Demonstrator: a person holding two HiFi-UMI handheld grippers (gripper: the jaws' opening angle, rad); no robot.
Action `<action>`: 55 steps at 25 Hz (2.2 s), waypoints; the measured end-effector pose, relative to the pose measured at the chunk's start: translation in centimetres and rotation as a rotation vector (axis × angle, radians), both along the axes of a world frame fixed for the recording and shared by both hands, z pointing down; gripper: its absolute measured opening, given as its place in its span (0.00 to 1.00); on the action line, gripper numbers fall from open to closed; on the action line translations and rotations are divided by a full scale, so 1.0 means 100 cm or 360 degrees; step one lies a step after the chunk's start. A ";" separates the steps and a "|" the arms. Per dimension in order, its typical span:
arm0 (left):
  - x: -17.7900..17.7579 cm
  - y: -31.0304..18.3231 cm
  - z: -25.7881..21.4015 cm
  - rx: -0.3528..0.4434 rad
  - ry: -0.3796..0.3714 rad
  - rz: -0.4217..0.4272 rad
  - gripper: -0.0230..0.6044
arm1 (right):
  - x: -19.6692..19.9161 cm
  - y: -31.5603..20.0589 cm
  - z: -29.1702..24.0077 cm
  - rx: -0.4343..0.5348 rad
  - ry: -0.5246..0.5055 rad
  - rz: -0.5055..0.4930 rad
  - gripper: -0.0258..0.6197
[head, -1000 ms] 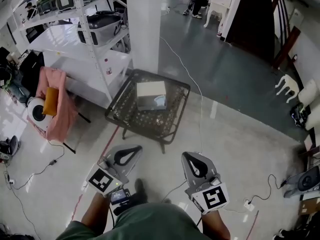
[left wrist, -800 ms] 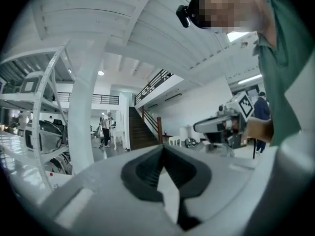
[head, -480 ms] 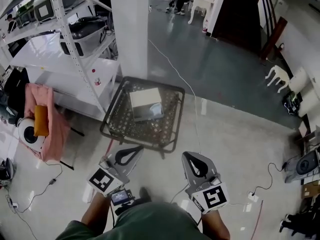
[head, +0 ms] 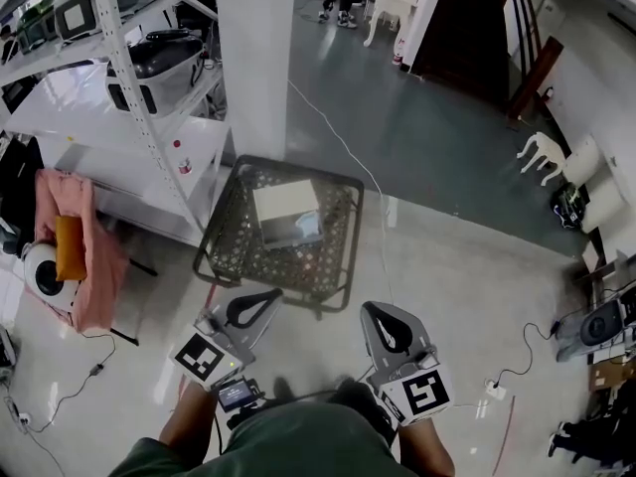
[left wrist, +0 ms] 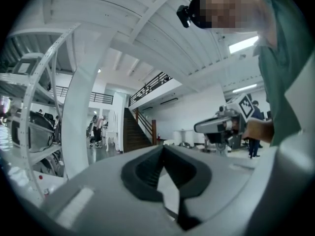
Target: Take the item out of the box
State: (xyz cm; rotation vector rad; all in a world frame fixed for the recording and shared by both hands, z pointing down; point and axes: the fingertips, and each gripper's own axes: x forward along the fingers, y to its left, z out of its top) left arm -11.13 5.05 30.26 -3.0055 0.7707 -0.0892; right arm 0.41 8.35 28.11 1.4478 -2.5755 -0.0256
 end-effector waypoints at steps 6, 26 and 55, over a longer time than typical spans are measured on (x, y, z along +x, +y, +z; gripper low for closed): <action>0.003 -0.026 0.005 -0.0019 0.0003 -0.0078 0.03 | 0.005 -0.035 0.008 -0.0014 -0.0017 -0.0073 0.05; 0.100 -0.123 0.003 -0.0043 -0.0089 -0.0533 0.03 | 0.102 -0.164 0.003 -0.0021 -0.0073 -0.0553 0.05; 0.114 -0.314 0.042 -0.0160 -0.0070 -0.0159 0.03 | 0.106 -0.322 0.027 -0.0108 -0.0054 -0.0188 0.05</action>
